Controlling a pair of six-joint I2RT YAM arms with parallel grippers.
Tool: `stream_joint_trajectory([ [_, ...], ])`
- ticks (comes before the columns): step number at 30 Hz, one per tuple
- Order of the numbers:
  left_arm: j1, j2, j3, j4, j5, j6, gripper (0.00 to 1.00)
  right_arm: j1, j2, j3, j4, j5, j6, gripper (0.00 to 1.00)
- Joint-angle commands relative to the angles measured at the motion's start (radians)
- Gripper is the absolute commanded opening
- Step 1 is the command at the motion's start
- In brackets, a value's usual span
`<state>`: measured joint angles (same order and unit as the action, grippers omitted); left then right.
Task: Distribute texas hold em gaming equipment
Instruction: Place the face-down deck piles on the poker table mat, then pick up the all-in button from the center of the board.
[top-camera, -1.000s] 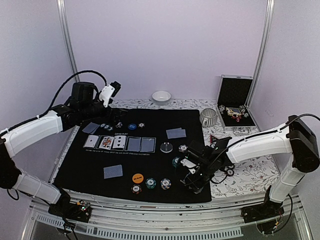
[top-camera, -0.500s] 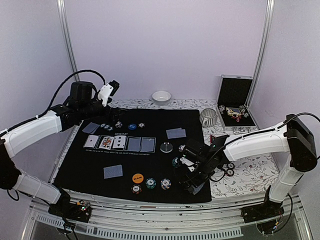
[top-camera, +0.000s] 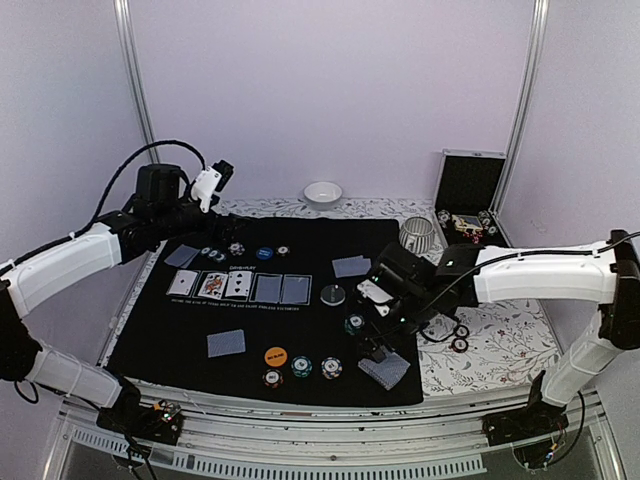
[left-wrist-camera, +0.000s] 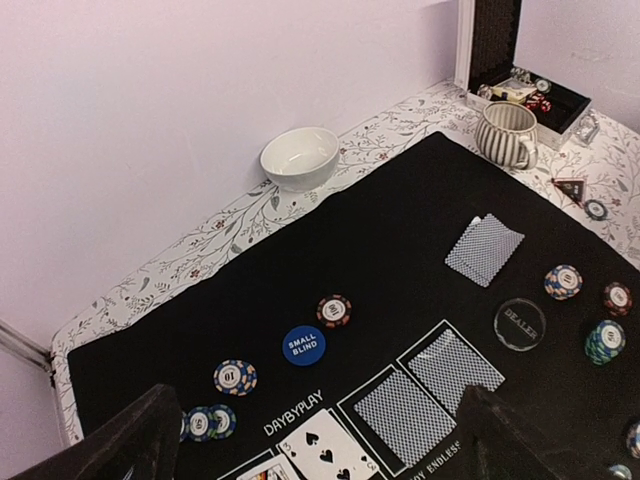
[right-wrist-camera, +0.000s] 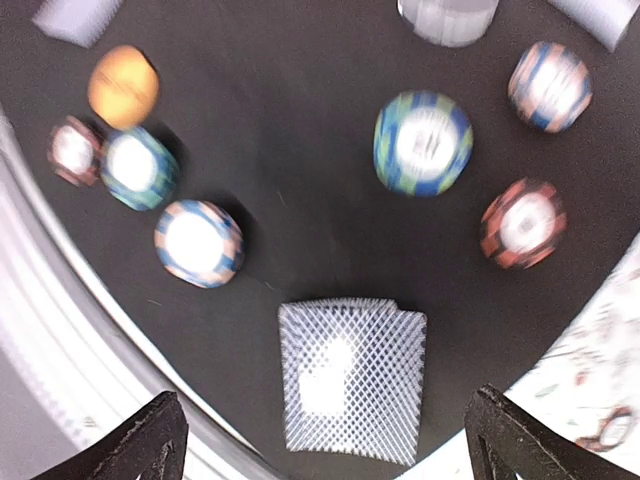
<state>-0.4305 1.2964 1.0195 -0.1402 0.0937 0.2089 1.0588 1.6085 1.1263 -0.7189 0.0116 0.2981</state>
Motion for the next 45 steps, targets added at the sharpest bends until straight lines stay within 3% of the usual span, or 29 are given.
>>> stream_joint_trajectory([
  [1,0.041,-0.04,-0.028,0.056,-0.001,-0.034,0.98,-0.027,-0.177,0.091,-0.014,0.084,-0.049,0.99],
  [6,0.111,-0.049,-0.061,0.121,-0.019,-0.091,0.98,-0.211,-0.33,0.126,0.152,0.143,-0.128,0.99],
  [9,0.189,-0.056,-0.098,0.19,-0.056,-0.135,0.98,-0.422,-0.441,0.043,0.348,0.156,-0.167,0.99],
  [15,0.305,-0.063,-0.229,0.41,-0.237,-0.255,0.98,-0.856,-0.612,-0.193,0.643,-0.013,-0.15,0.99],
  [20,0.346,-0.048,-0.404,0.692,-0.38,-0.285,0.98,-1.063,-0.664,-0.402,0.857,-0.04,-0.137,0.99],
  [23,0.402,-0.052,-0.473,0.808,-0.315,-0.31,0.98,-1.181,-0.647,-0.486,0.934,-0.172,-0.044,0.99],
  [30,0.425,-0.028,-0.446,0.756,-0.303,-0.265,0.98,-1.193,-0.489,-0.451,0.857,-0.33,-0.011,0.99],
  [39,0.447,-0.019,-0.379,0.636,-0.302,-0.264,0.98,-0.868,-0.171,-0.279,0.483,0.021,-0.111,1.0],
  [45,0.447,-0.026,-0.377,0.635,-0.292,-0.243,0.98,-0.766,0.031,-0.152,0.362,0.013,-0.132,0.99],
])
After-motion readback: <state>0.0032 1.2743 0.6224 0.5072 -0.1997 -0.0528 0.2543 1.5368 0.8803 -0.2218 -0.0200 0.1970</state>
